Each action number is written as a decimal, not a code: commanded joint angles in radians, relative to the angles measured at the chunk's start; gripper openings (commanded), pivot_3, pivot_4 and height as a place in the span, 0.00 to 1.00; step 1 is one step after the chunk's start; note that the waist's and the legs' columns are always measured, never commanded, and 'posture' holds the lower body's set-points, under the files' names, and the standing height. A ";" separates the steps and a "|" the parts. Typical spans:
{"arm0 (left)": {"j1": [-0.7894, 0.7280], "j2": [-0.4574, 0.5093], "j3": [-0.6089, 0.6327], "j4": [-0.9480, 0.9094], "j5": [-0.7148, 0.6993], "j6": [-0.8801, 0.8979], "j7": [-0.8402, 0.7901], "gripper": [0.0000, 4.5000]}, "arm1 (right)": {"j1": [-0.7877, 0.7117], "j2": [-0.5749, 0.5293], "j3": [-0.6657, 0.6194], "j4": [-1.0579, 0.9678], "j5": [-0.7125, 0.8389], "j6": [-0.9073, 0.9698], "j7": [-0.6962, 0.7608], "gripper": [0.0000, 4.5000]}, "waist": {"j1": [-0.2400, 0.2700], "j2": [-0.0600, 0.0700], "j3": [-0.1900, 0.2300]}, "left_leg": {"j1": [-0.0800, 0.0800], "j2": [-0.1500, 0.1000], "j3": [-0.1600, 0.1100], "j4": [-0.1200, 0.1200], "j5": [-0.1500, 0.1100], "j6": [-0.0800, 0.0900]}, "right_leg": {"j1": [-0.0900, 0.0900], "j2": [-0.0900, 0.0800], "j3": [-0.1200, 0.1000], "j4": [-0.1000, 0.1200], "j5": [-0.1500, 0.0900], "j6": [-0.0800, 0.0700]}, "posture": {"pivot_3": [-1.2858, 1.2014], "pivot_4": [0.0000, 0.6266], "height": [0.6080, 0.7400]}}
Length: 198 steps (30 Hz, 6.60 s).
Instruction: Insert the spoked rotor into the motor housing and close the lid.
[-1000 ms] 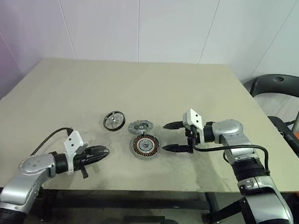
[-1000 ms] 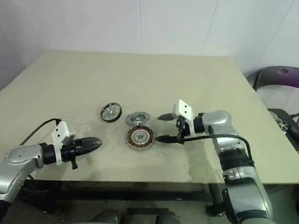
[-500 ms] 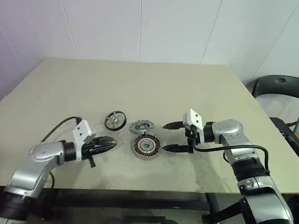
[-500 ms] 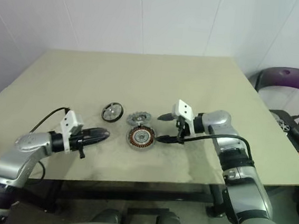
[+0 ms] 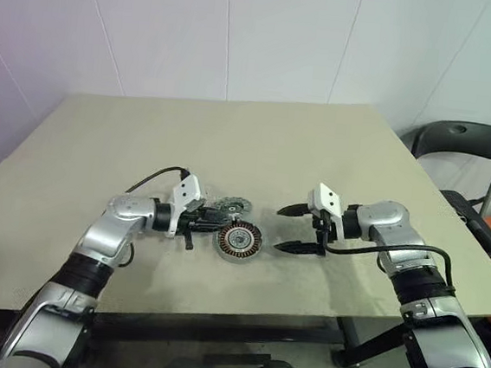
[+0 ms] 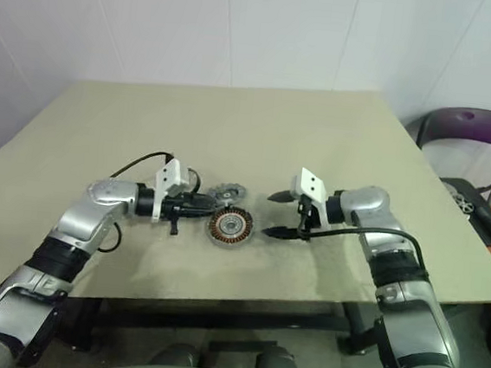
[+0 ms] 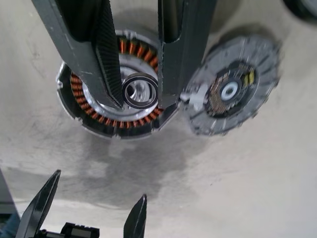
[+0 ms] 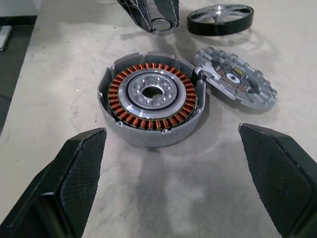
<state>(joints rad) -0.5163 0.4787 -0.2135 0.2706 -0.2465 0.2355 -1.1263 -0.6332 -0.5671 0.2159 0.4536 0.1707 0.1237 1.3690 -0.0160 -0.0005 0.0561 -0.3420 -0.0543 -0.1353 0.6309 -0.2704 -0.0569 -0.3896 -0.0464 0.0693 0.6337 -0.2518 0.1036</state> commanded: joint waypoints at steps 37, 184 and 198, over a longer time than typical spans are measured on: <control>-0.127 -0.129 -0.049 0.262 0.115 -0.161 -0.080 0.15 | 0.060 -0.046 -0.064 -0.106 0.032 0.012 -0.020 1.00 | 0.000 -0.001 0.000 | 0.000 0.000 0.000 0.000 0.000 0.000 | 0.000 0.000 0.000 0.000 0.000 0.001 | 0.52 0.00 1.00; 0.583 0.028 0.507 -0.508 -0.291 0.226 0.463 1.00 | -0.211 0.161 0.071 -0.026 -0.107 0.039 -0.033 0.33 | -0.028 0.000 0.000 | 0.001 0.001 -0.002 -0.002 0.000 0.000 | -0.002 0.000 0.000 0.001 0.000 -0.003 | 0.52 0.00 1.00; 0.365 -0.245 0.687 -0.392 -0.846 0.796 0.925 1.00 | -0.175 0.044 0.069 -0.119 -0.066 -0.018 0.086 0.99 | -0.025 -0.002 0.000 | 0.001 0.001 -0.004 0.000 0.000 -0.001 | 0.000 0.000 -0.001 0.000 -0.002 0.003 | 0.52 0.00 1.00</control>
<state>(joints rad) -0.1234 0.2341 0.4392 -0.1220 -1.0264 1.0035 -0.2478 -0.7947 -0.5095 0.3050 0.3586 0.0929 0.1361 1.4491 -0.0411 -0.0024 0.0565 -0.3414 -0.0537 -0.1394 0.6313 -0.2704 -0.0574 -0.3892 -0.0467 0.0683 0.6340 -0.2534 0.1063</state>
